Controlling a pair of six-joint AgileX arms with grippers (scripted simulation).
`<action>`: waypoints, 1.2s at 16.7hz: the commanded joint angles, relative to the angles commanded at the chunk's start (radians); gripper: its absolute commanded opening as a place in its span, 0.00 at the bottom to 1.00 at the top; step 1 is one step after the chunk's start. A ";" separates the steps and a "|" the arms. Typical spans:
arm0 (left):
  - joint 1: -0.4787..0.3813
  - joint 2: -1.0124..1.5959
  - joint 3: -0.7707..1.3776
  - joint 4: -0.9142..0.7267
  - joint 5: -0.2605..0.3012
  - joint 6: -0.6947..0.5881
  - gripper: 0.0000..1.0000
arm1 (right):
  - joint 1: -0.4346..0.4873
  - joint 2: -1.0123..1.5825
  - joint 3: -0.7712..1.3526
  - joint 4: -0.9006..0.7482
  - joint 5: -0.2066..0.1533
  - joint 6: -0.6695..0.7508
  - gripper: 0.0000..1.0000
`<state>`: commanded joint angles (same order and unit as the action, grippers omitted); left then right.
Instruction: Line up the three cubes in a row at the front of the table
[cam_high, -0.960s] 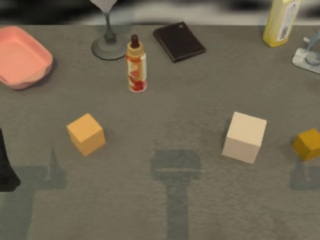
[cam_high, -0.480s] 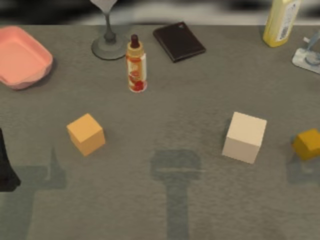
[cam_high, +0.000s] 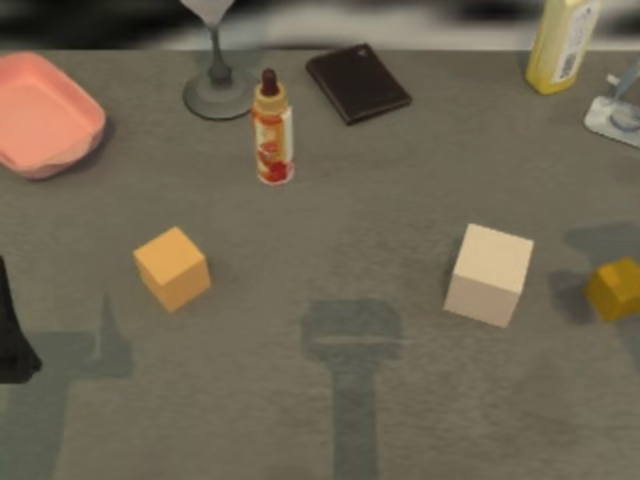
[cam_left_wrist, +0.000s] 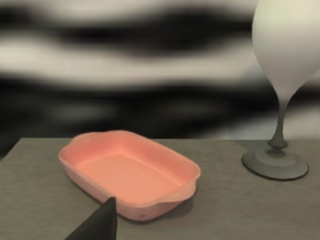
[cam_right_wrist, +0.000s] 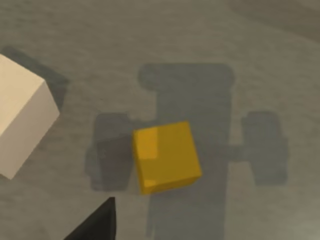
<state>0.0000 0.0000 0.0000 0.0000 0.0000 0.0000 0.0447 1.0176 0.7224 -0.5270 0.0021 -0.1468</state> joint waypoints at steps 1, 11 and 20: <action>0.000 0.000 0.000 0.000 0.000 0.000 1.00 | 0.005 0.104 0.068 -0.054 0.000 -0.015 1.00; 0.000 0.000 0.000 0.000 0.000 0.000 1.00 | 0.041 0.855 0.612 -0.447 -0.001 -0.126 1.00; 0.000 0.000 0.000 0.000 0.000 0.000 1.00 | 0.040 0.940 0.678 -0.485 -0.001 -0.139 1.00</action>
<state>0.0000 0.0000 0.0000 0.0000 0.0000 0.0000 0.0847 1.9573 1.4002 -1.0121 0.0014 -0.2857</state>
